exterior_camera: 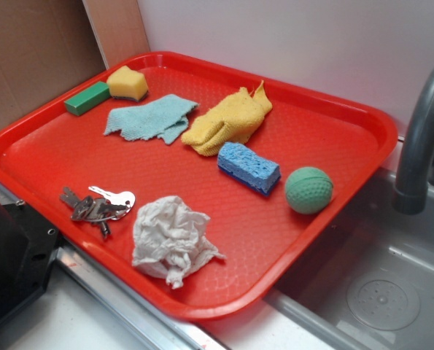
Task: Grab the blue sponge.
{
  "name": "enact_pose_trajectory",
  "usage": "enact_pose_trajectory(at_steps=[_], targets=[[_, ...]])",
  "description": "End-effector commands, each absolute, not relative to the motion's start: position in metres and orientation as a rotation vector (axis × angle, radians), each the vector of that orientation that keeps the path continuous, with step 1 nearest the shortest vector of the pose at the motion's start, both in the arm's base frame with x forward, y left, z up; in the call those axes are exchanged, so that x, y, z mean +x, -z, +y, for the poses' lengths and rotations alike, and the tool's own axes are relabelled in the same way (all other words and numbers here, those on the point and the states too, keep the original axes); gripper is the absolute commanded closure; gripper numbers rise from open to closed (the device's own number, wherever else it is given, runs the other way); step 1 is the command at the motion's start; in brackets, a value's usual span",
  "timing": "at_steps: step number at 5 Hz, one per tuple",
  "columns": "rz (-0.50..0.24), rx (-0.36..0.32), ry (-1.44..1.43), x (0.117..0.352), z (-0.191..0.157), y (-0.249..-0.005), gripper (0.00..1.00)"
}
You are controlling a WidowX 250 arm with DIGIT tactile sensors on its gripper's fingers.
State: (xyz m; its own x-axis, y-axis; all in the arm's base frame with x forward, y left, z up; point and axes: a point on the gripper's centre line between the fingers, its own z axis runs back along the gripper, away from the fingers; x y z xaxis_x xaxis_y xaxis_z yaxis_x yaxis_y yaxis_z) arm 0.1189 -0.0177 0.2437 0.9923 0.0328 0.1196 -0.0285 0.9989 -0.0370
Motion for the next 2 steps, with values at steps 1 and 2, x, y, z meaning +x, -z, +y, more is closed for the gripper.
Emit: enact_pose_trajectory(at_steps=[1, 2], targets=[[-0.120, -0.035, -0.031, 0.119, -0.018, -0.244, 0.00], [-0.126, 0.036, 0.224, 0.142, -0.030, -0.226, 0.00]])
